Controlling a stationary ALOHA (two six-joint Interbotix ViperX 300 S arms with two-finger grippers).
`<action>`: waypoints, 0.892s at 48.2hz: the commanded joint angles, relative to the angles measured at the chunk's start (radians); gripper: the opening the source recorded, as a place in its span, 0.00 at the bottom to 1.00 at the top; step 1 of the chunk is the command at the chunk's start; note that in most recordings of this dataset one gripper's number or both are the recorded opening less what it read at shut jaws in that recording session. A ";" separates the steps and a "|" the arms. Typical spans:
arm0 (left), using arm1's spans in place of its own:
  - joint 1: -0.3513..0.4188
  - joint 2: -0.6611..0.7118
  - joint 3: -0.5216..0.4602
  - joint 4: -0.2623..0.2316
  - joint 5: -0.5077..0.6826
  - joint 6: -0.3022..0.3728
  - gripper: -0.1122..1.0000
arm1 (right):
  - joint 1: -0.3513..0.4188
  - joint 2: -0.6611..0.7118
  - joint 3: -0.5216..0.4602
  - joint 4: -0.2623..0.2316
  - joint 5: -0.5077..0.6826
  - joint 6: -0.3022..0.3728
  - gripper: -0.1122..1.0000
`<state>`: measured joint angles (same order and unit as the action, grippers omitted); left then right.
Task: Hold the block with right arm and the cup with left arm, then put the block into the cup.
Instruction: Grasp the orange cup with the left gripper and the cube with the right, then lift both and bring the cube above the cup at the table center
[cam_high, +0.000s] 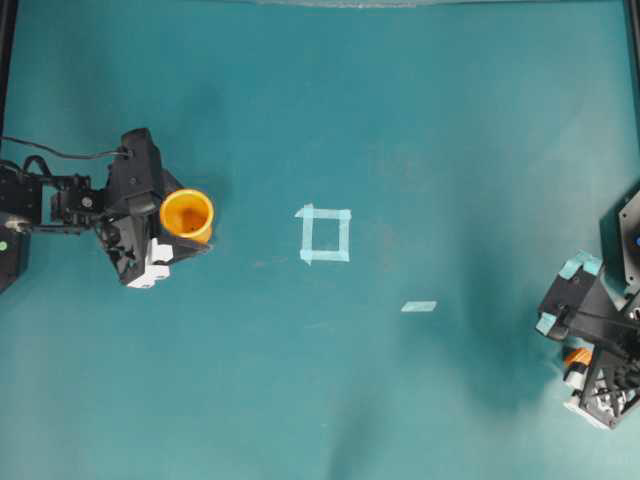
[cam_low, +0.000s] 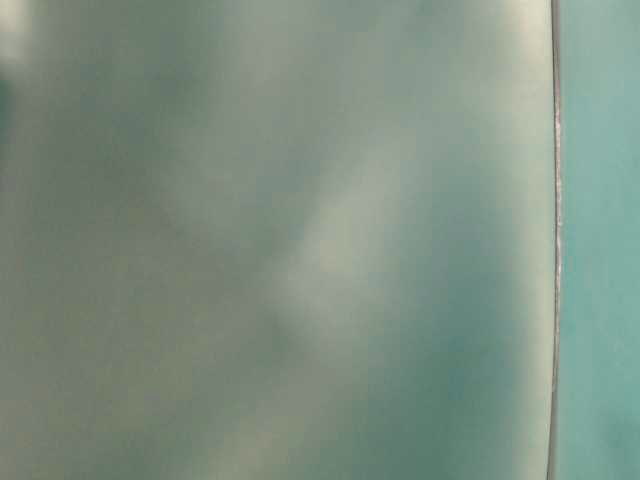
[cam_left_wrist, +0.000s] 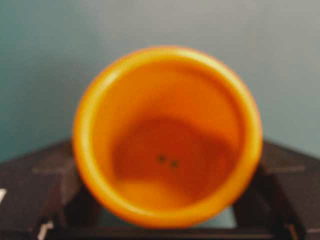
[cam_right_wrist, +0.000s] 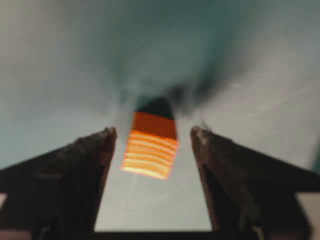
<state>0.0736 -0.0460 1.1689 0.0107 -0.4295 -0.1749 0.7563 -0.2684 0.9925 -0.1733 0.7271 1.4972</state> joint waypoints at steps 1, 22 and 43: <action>-0.003 -0.006 -0.023 0.003 -0.009 0.002 0.66 | 0.005 -0.006 -0.003 -0.002 -0.028 0.003 0.67; -0.008 0.006 -0.048 0.003 -0.009 0.002 0.66 | 0.005 0.026 0.005 0.011 -0.044 0.032 0.65; -0.046 0.006 -0.060 0.003 -0.009 -0.002 0.66 | 0.005 0.026 0.005 0.012 -0.048 0.071 0.50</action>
<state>0.0399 -0.0337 1.1305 0.0107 -0.4295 -0.1764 0.7563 -0.2347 1.0063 -0.1626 0.6826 1.5662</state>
